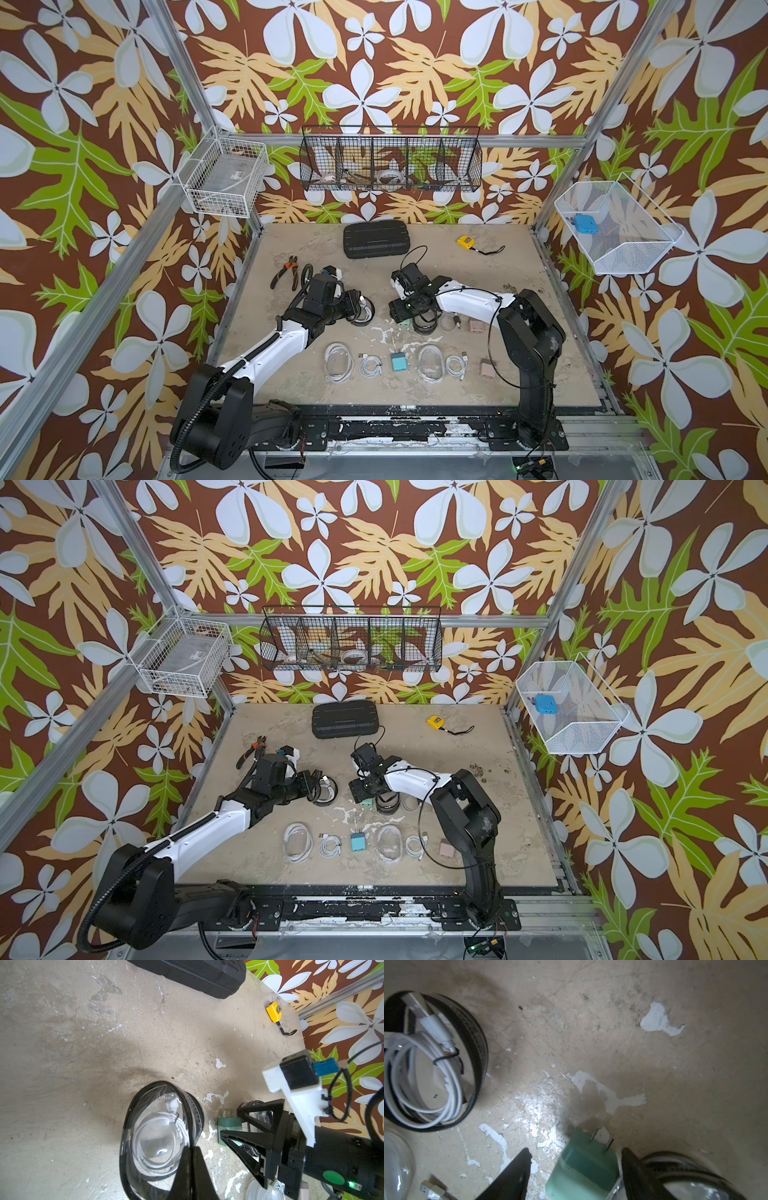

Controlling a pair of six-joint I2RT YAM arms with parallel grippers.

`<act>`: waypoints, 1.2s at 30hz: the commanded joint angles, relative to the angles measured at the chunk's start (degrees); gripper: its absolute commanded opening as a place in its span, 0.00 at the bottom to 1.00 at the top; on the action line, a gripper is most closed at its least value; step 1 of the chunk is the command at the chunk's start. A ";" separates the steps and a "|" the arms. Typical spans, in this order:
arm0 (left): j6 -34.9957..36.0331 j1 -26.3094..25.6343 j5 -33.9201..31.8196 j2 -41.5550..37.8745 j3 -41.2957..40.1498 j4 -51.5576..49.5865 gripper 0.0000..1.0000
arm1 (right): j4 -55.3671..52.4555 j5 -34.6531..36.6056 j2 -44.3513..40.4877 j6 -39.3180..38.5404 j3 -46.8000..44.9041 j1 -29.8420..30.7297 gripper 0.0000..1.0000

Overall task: Pack away charging kits
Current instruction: Pick up the plug from the center of the board.

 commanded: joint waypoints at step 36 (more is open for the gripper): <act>-5.31 -0.04 7.25 1.60 -2.38 5.89 0.00 | 1.88 -15.12 2.20 3.34 10.12 2.28 0.33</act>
